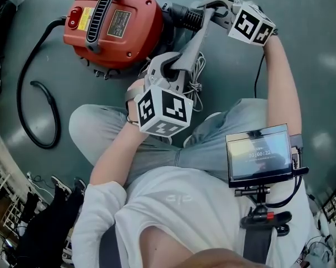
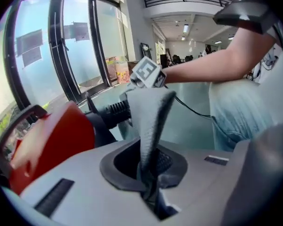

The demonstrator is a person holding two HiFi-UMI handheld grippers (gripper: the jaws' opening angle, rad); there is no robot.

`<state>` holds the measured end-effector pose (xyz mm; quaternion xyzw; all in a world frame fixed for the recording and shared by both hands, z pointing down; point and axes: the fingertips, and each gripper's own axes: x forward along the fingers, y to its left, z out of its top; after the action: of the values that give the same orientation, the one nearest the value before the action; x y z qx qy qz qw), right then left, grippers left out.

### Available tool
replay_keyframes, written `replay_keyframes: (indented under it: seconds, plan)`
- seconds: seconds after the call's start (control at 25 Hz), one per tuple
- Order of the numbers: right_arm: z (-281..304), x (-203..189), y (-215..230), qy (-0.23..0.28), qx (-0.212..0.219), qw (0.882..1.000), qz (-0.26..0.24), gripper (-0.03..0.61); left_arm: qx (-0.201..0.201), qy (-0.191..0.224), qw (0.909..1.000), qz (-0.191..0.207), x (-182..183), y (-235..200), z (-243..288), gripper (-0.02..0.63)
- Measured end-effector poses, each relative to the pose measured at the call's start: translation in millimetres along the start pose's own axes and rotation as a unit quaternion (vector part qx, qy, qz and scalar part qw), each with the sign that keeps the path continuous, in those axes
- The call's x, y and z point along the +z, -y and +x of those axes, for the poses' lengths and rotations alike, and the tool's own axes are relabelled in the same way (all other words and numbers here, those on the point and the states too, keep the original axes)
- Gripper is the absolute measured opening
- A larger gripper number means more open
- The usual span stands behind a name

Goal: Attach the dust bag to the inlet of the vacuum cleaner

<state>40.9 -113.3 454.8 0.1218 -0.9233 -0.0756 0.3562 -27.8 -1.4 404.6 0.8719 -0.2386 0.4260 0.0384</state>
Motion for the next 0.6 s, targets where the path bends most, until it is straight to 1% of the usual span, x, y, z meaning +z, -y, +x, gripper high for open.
replay_keyframes:
  seconds: [0.12, 0.2, 0.24, 0.28, 0.4, 0.48, 0.52, 0.6]
  plan:
    - [-21.5, 22.4, 18.9, -0.018, -0.038, 0.998, -0.045, 0.017, -0.006, -0.031, 0.9992, 0.023, -15.8, 13.5, 25.4, 0.015]
    - [-23.6, 33.5, 22.9, -0.024, -0.05, 0.997, -0.062, 0.017, -0.01, -0.046, 0.9985, 0.028, -21.1, 17.3, 38.8, 0.014]
    - [-21.4, 31.7, 23.2, -0.024, -0.052, 0.997, -0.058, 0.017, -0.012, -0.046, 0.9986, 0.022, -20.4, 17.0, 40.0, 0.014]
    - [-18.0, 25.1, 22.2, -0.021, -0.048, 0.998, -0.044, 0.017, -0.011, -0.04, 0.999, 0.015, -17.6, 13.8, 35.4, 0.014]
    - [-3.0, -0.2, 6.1, 0.003, -0.008, 1.0, 0.016, 0.017, 0.016, 0.004, 0.9998, -0.008, 1.3, -13.7, -5.0, 0.014]
    - [6.3, -8.8, -5.0, 0.014, 0.016, 0.999, 0.039, 0.017, 0.025, 0.028, 0.9988, -0.03, 15.9, -31.9, -24.5, 0.014]
    - [9.9, -10.4, -7.7, 0.02, 0.021, 0.998, 0.049, 0.017, 0.032, 0.027, 0.9987, -0.028, 17.7, -35.5, -26.0, 0.014]
    - [11.2, -10.8, -4.3, 0.026, 0.009, 0.998, 0.059, 0.017, 0.045, 0.007, 0.999, -0.004, 10.1, -31.1, -16.5, 0.014]
